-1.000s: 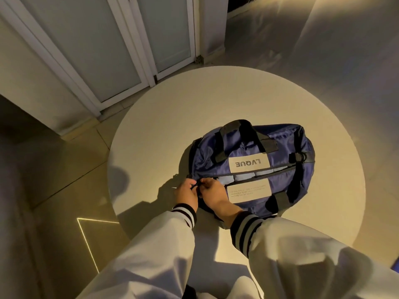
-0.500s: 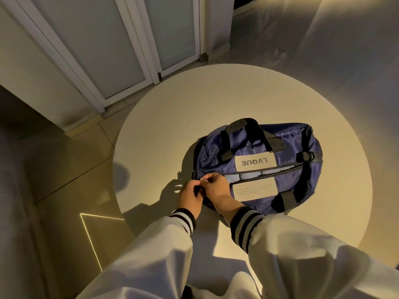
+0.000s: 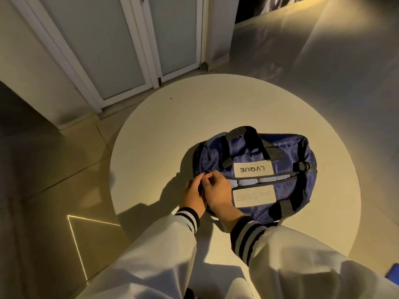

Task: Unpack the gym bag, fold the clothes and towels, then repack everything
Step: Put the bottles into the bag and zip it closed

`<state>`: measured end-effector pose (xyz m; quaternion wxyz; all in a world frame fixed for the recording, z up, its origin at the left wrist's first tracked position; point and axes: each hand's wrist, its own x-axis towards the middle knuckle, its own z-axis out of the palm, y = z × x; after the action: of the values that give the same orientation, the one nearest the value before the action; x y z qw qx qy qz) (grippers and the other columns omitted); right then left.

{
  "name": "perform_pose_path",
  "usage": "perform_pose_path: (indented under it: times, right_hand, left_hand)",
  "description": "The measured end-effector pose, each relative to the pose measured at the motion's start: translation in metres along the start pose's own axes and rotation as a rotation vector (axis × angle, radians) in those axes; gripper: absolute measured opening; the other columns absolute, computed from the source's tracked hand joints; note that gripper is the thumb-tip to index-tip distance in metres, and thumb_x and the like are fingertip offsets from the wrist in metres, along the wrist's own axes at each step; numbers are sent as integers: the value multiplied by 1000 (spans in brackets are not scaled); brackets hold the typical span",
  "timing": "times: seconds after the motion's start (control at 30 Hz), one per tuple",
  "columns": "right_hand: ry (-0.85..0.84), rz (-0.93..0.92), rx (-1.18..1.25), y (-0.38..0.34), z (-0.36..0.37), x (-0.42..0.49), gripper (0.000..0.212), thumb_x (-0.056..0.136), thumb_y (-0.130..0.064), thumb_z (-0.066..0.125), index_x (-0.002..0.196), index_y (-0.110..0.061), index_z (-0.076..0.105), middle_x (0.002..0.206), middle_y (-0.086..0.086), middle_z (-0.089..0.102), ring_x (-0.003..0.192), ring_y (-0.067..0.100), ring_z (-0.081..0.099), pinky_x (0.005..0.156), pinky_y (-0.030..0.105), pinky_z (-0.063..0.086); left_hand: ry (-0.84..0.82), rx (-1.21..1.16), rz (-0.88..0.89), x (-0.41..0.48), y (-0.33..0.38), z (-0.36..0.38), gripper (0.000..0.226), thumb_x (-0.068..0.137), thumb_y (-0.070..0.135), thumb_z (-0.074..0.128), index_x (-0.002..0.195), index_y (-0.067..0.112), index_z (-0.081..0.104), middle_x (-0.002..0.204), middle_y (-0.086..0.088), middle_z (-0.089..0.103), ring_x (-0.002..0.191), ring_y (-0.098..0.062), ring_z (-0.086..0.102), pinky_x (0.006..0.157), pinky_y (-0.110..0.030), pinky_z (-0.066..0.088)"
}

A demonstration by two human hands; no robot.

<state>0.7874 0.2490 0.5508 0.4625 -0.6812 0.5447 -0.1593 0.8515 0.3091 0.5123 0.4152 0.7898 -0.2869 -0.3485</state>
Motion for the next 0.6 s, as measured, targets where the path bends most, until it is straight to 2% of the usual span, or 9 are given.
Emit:
perform_pose_path:
  times: [0.1, 0.13, 0.2, 0.3, 0.43, 0.53, 0.6]
  right_hand:
    - [41, -44, -36, 5, -5, -2, 7, 94, -20, 62, 94, -20, 69, 96, 2, 66, 94, 22, 62, 87, 39, 53]
    - [51, -46, -30, 7, -7, 0, 7, 94, -19, 64, 92, -21, 71, 97, 1, 65, 95, 20, 62, 89, 37, 52]
    - [33, -12, 28, 9, -10, -1, 10, 94, -18, 64, 91, -22, 73, 97, 0, 68, 90, 15, 64, 88, 31, 52]
    - [10, 33, 80, 8, -8, -5, 13, 95, -14, 63, 88, -20, 72, 95, 1, 71, 86, 13, 66, 86, 26, 52]
    - [25, 110, 76, 11, -12, -4, 21, 93, -7, 58, 81, -22, 67, 89, 1, 71, 87, 19, 66, 82, 26, 48]
    - [110, 124, 36, 19, -28, 1, 19, 93, -9, 59, 79, -21, 65, 85, 1, 69, 87, 21, 65, 78, 24, 42]
    - [135, 98, 19, 23, -36, 3, 16, 94, -11, 60, 81, -20, 66, 82, -1, 68, 84, 20, 64, 78, 26, 45]
  left_hand:
    - [1, -69, -27, -6, 3, -6, 59, 100, 5, 49, 133, 54, 53, 140, -2, 54, 127, -22, 55, 108, -33, 45]
    - [1, -60, -50, -8, 5, -8, 59, 101, 7, 48, 127, 59, 54, 135, 2, 54, 123, -19, 55, 107, -36, 46]
    - [-5, -25, -89, -8, 4, -7, 55, 100, 9, 46, 123, 58, 56, 132, 3, 53, 120, -19, 55, 106, -39, 48]
    - [64, -100, -114, -7, 7, -5, 42, 95, 17, 45, 104, 55, 62, 125, -3, 59, 114, -26, 59, 102, -47, 50]
    - [104, -24, -86, -7, 8, -13, 41, 100, 3, 38, 123, 29, 60, 126, -6, 56, 110, -25, 56, 95, -38, 48]
    - [183, -75, -128, -4, 4, -17, 39, 101, -1, 39, 120, 25, 61, 131, -13, 56, 120, -33, 56, 98, -44, 49]
    - [174, 40, -144, -8, 7, -14, 36, 103, 6, 42, 126, 27, 59, 136, -13, 49, 124, -34, 50, 100, -46, 47]
